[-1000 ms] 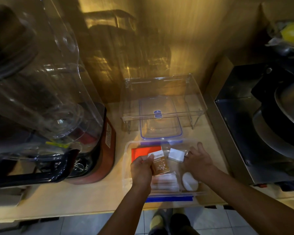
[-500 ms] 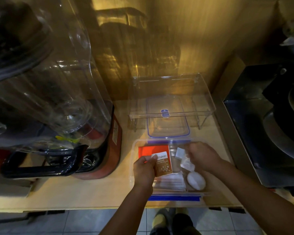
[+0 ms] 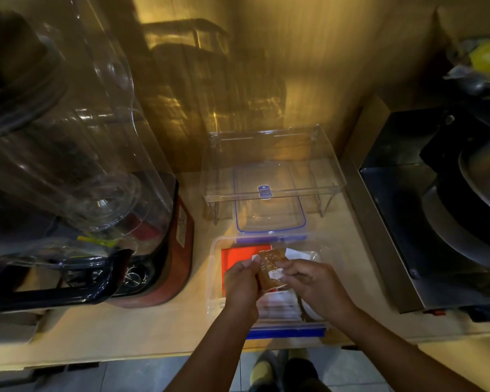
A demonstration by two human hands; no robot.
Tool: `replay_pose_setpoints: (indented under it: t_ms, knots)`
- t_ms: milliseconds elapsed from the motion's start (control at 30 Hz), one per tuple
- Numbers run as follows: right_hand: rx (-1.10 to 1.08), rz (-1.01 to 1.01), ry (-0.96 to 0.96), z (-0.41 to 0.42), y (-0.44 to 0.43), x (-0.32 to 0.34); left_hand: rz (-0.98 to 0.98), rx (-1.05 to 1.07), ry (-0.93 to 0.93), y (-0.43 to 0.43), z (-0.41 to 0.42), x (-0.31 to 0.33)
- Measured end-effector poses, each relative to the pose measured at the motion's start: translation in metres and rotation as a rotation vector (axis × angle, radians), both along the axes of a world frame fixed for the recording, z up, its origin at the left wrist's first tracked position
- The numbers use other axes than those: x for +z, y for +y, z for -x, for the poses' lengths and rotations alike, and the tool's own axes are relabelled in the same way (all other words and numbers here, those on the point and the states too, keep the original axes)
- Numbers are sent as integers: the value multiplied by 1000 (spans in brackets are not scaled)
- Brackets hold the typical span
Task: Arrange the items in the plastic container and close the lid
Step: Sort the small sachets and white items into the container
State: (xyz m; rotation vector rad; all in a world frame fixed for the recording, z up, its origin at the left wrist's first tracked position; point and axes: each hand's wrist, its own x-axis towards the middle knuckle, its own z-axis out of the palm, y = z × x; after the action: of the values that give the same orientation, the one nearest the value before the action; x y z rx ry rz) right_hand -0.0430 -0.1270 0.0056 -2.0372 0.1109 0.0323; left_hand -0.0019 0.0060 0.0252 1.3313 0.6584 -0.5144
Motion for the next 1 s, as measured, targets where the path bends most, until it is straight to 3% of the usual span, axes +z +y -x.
replay_pose_setpoints:
  t_ms: [233,433,533,633,800,1000]
  knots:
    - [101,106,-69,0,-5,-1,-33,0,-32,0,3,-4]
    - [-109,-371,132,-2,-8,6,-104,-10,-56,2,4,-11]
    - [-235,-437,138,-8,-11,11,-112,-13,-70,2,6,-13]
    - [-190,-512,199,-14,-17,18,-118,-10,-91,3,7,-16]
    - [178,-192,356,-24,-40,35,-133,-69,-176,4,8,-15]
    - [318,174,363,-36,-38,35,-38,-265,-270,-9,17,-7]
